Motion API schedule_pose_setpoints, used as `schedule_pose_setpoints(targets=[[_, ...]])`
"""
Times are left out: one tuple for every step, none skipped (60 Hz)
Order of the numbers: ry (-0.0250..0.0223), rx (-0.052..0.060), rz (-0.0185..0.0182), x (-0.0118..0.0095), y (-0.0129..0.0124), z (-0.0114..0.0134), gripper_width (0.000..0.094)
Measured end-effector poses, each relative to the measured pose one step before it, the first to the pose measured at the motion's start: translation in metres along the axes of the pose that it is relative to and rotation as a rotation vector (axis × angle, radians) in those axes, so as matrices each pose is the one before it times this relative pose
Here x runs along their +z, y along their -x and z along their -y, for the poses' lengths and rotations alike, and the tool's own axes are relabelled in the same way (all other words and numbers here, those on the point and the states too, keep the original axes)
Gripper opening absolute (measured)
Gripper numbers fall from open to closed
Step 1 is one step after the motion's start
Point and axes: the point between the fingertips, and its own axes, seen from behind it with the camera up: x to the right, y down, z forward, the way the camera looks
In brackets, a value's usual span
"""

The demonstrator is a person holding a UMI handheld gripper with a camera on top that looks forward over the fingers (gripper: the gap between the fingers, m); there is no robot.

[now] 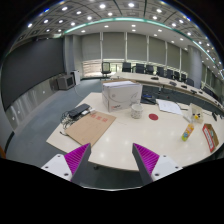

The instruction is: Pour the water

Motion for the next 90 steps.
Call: schedule_pose_setpoints(targets=[[0.00101,0.0011,-0.00803,0.00032,-0.00306,-0.00050,0.0858],[0.00171,0.0012,-0.00933,0.00052,-0.00415,-0.00075,0.0859],[0.00130,0.0019,-0.00987,0.00076,-0.00522,-0.00088,0.0859],[0.00075,0.0019,-0.00947,0.00082,-0.00587,-0.00085,0.0860],[0.00030,0.0021,-0.00815,0.00289,-0.01134,-0.00028,0.0860],[-0.00031,0.0031,-0.00807,0.00142,-0.00830,-0.00065,0.0860],[-0.00218,0.0042,-0.00792,0.00140,-0.00817,-0.00048,0.0859],[-0.00445,0.0058,-0.00849,0.00163,-0.00892,-0.00026,0.0860],[-0.00546,0.0073,-0.00894,0.00165,-0.00945,-0.00015,0.0861],[-0.00335,0.0096,-0.01228,-0.00324,0.00617,0.00195,0.0860],[-0.00433,0.0047,-0.00557,0.00808,-0.02650,-0.00278,0.0860],[-0.00069,0.0052,-0.00832,0.00470,-0.01053,-0.00156,0.0859],[-0.00011,0.0038,-0.00757,0.00260,-0.01077,-0.00168,0.0859],[-0.00042,0.0040,-0.00799,0.00251,-0.01151,-0.00150,0.0860],[-0.00153,0.0039,-0.00909,0.00273,-0.01171,-0.00144,0.0859],[-0.00228,0.0041,-0.00972,0.00329,-0.01188,-0.00144,0.0858],[-0.00285,0.0039,-0.00982,0.00354,-0.01216,-0.00110,0.0860],[-0.00288,0.0032,-0.00952,0.00368,-0.01194,-0.00143,0.0859],[-0.00193,0.0027,-0.00999,0.00403,-0.01229,-0.00166,0.0859],[-0.00144,0.0030,-0.01068,0.00451,-0.01274,-0.00166,0.0860],[-0.00210,0.0036,-0.01048,0.00306,-0.01400,-0.00117,0.0861],[-0.00287,0.0048,-0.01118,0.00486,-0.01314,-0.00135,0.0859],[-0.00298,0.0052,-0.01149,0.00664,-0.01226,-0.00154,0.0860],[-0.00260,0.0055,-0.01091,0.00519,-0.01310,-0.00107,0.0859],[-0.00339,0.0058,-0.01007,0.00532,-0.01305,-0.00076,0.0861],[-0.00476,0.0065,-0.00884,0.00571,-0.01285,-0.00063,0.0861],[-0.00603,0.0068,-0.00646,0.00626,-0.01230,-0.00030,0.0865],[-0.00570,0.0059,-0.00463,0.00612,-0.01181,0.00017,0.0866],[-0.00508,0.0048,-0.00443,0.00670,-0.01164,-0.00006,0.0868],[-0.00513,0.0040,-0.00566,0.00658,-0.01223,0.00020,0.0868],[-0.00452,0.0031,-0.00667,0.00719,-0.01271,0.00005,0.0866],[-0.00431,0.0027,-0.00743,0.00740,-0.01215,0.00000,0.0866],[-0.00424,0.0021,-0.00746,0.00764,-0.01218,0.00001,0.0862],[-0.00483,0.0012,-0.00679,0.00770,-0.01143,0.00026,0.0860],[-0.00609,0.0013,-0.00700,0.00796,-0.01129,0.00027,0.0859],[-0.00803,0.0019,-0.00534,0.00847,-0.01094,0.00105,0.0859],[-0.00785,0.0025,-0.00501,0.00874,-0.01018,0.00076,0.0859],[-0.00698,0.0021,-0.00410,0.00867,-0.00944,0.00042,0.0860],[-0.00529,0.0014,-0.00355,0.00865,-0.00894,0.00022,0.0860],[-0.00406,0.0017,-0.00301,0.00907,-0.00813,0.00018,0.0859],[-0.00312,0.0025,-0.00185,0.00954,-0.00754,0.00000,0.0858],[-0.00202,0.0028,-0.00147,0.00933,-0.00702,-0.00036,0.0860],[-0.00105,0.0022,-0.00017,0.00942,-0.00628,-0.00048,0.0858],[-0.00067,0.0016,0.00095,0.00929,-0.00543,-0.00058,0.0859],[-0.00088,0.0024,0.00184,0.00905,-0.00475,-0.00045,0.0859],[-0.00102,0.0031,0.00169,0.00864,-0.00422,-0.00019,0.0859],[-0.00129,0.0036,0.00108,0.00896,-0.00406,-0.00033,0.0859],[-0.00231,0.0038,0.00100,0.00825,-0.00365,-0.00017,0.0859],[-0.00306,0.0041,0.00251,0.00816,-0.00283,0.00017,0.0857],[-0.00335,0.0032,0.00410,0.00782,-0.00219,0.00008,0.0860],[-0.00369,0.0025,0.00407,0.00795,-0.00199,0.00002,0.0861],[-0.00350,0.0012,0.00188,0.00776,-0.00223,-0.00012,0.0859],[-0.00337,-0.0001,0.00096,0.00725,-0.00179,-0.00011,0.0860],[-0.00404,-0.0016,0.00165,0.00705,-0.00119,0.00015,0.0858],[-0.00469,-0.0027,0.00412,0.00659,-0.00009,0.00039,0.0854],[-0.00523,-0.0031,0.00516,0.00635,0.00024,0.00025,0.0855],[-0.00623,-0.0039,0.00319,0.00611,-0.00046,0.00045,0.0853],[-0.00578,-0.0041,-0.00017,0.00562,-0.00018,0.00001,0.0857],[-0.00652,-0.0038,0.00201,0.00513,0.00009,0.00020,0.0855],[-0.00642,-0.0043,0.00251,0.00504,0.00020,0.00033,0.0851],[-0.00636,-0.0046,0.00126,0.00485,-0.00031,0.00064,0.0845],[-0.00572,-0.0042,-0.00028,0.00478,-0.00056,0.00047,0.0838],[-0.00424,-0.0028,0.00013,0.00426,0.00018,0.00009,0.0830],[-0.00399,-0.0015,0.00135,0.00402,0.00034,0.00030,0.0820],[-0.00313,0.0002,0.00135,0.00380,0.00029,0.00022,0.0805],[-0.00532,0.0014,0.00386,0.00704,-0.00120,0.00147,0.0778],[-0.00386,0.0014,0.00098,-0.00049,0.00352,0.00014,0.0745],[-0.00481,0.0036,0.00203,0.00193,0.00031,0.00050,0.0704],[-0.00462,0.0046,-0.00156,0.00171,-0.00060,0.00090,0.0655],[-0.00512,0.0049,-0.00523,0.00152,-0.00155,0.00091,0.0595],[-0.00499,0.0033,-0.00657,0.00135,-0.00160,0.00113,0.0532],[-0.00638,0.0052,-0.00409,0.00128,-0.00115,0.00166,0.0526],[-0.00181,0.0045,-0.00647,0.00089,-0.00111,-0.00002,0.0526],[-0.00297,0.0012,-0.00084,0.00334,-0.00103,0.00017,0.0522],[-0.00251,-0.0008,-0.00062,0.00021,-0.00011,0.00055,0.0514],[-0.00076,-0.0028,-0.00067,-0.00004,0.00028,0.00010,0.0502],[-0.00059,-0.0025,-0.00191,0.00021,-0.00010,0.00025,0.0495],[0.00123,-0.0008,-0.00583,0.00104,0.00004,0.00046,0.0485],[-0.00090,0.0015,-0.00654,-0.00094,-0.00224,0.00004,0.0474],[0.00051,0.0007,-0.00889,0.00039,-0.00059,0.00034,0.0466],[-0.00125,-0.0008,-0.00605,-0.00029,-0.00105,0.00034,0.0454],[-0.00190,-0.0038,-0.00233,-0.00003,-0.00034,0.00093,0.0443],[-0.00204,-0.0064,-0.00109,-0.00012,0.00002,0.00098,0.0443],[0.00006,-0.0098,-0.00049,0.00028,0.00064,0.00118,0.0415],[0.00190,-0.0133,-0.00193,0.00040,0.00018,0.00106,0.0413],[0.00071,-0.0129,-0.00502,0.00045,-0.00025,0.00166,0.0412],[0.00114,-0.0134,-0.00594,0.00114,-0.00211,0.00133,0.0412],[0.00010,-0.0128,-0.00688,0.00042,0.00137,0.00265,0.0411],[-0.00075,-0.0119,-0.00449,0.00047,-0.00033,0.00175,0.0411],[-0.00017,-0.0104,-0.00285,0.00021,0.00091,0.00271,0.0411]])
